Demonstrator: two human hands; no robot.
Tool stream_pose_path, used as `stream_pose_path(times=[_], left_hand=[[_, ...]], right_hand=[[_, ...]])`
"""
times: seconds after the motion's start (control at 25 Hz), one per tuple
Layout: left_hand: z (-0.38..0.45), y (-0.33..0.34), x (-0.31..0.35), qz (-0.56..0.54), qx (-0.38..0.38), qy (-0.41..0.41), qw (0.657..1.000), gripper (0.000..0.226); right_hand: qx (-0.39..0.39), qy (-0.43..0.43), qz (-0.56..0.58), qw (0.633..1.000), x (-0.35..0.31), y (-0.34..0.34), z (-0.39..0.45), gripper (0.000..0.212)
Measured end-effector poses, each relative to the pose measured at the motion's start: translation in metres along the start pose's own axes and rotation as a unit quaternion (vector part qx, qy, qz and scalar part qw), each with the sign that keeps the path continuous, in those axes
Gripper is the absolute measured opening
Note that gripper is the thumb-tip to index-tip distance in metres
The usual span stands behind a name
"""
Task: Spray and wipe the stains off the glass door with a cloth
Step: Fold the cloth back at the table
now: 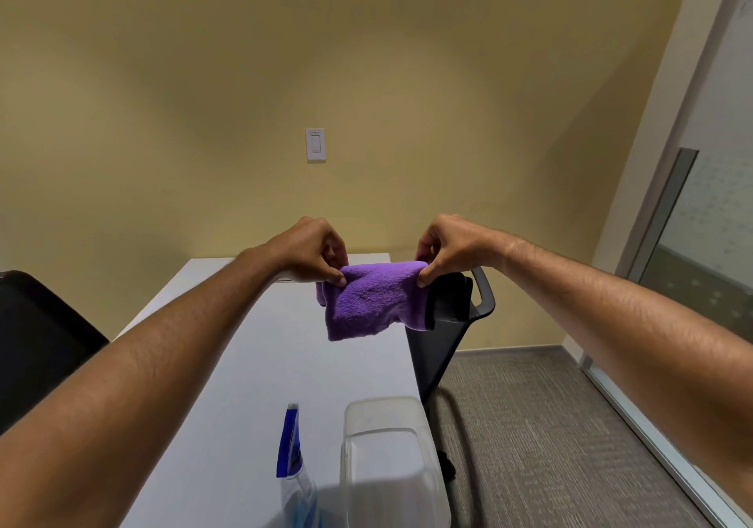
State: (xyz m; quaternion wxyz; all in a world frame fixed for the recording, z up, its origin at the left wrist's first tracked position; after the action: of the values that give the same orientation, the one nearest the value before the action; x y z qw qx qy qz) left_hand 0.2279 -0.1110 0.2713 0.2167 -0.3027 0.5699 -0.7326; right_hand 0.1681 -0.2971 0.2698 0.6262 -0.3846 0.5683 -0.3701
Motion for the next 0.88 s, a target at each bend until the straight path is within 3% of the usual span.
stream_pose_path(times=[0.6, 0.88], left_hand=[[0.005, 0.026, -0.014, -0.037, -0.027, 0.004, 0.999, 0.013], [0.013, 0.077, -0.022, -0.064, -0.062, -0.068, 0.994, 0.015]], right_hand=[[0.008, 0.065, 0.032, 0.997, 0.016, 0.016, -0.006, 0.016], [-0.001, 0.13, 0.141, 0.981, 0.064, 0.058, 0.001, 0.017]])
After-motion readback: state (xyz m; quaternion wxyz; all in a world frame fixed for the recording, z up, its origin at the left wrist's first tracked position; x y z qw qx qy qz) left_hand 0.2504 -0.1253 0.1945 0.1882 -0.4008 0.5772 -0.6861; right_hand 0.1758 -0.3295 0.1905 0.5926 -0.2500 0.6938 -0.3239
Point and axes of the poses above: each hand's wrist, its own z-axis towards the middle knuckle, its own y-axis out of the palm, x = y × z, the point moved 8 cm from there along z, towards the middle knuckle, and after that the axes turned 7 degrees about z, right-handed, at the moved point
